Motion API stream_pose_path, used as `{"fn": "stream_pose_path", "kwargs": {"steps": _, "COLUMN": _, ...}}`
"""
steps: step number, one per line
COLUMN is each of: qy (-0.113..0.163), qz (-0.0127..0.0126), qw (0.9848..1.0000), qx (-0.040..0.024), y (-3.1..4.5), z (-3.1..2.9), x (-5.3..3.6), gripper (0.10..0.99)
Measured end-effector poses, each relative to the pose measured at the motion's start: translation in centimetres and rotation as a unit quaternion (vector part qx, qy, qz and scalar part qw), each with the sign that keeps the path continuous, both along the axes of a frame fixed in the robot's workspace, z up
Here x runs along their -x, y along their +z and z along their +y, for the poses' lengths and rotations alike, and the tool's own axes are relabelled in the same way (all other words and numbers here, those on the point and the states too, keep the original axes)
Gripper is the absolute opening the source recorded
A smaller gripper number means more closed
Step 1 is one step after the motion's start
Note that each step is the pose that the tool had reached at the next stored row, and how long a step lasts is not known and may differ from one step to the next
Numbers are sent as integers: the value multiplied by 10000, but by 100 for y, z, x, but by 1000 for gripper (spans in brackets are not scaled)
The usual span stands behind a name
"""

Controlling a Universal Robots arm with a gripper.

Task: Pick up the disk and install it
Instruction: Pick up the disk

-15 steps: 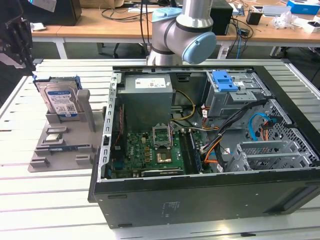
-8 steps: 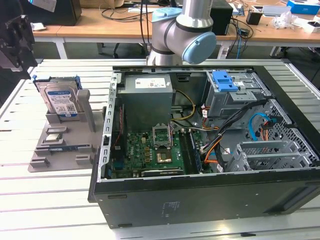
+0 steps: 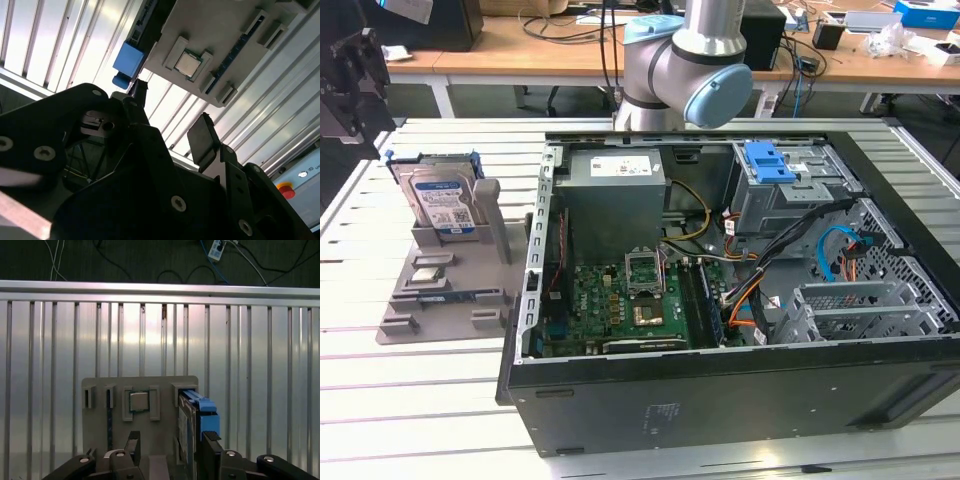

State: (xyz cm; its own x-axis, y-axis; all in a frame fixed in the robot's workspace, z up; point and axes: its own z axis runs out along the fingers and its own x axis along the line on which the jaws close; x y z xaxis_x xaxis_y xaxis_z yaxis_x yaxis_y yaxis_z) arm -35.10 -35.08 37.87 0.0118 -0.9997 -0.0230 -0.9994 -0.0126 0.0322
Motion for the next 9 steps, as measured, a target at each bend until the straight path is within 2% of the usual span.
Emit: {"fn": "stream_pose_path", "kwargs": {"steps": 9, "qy": 0, "qz": 0, "qw": 10000, "qx": 0, "y": -15, "z": 93, "x": -22, "gripper": 600}}
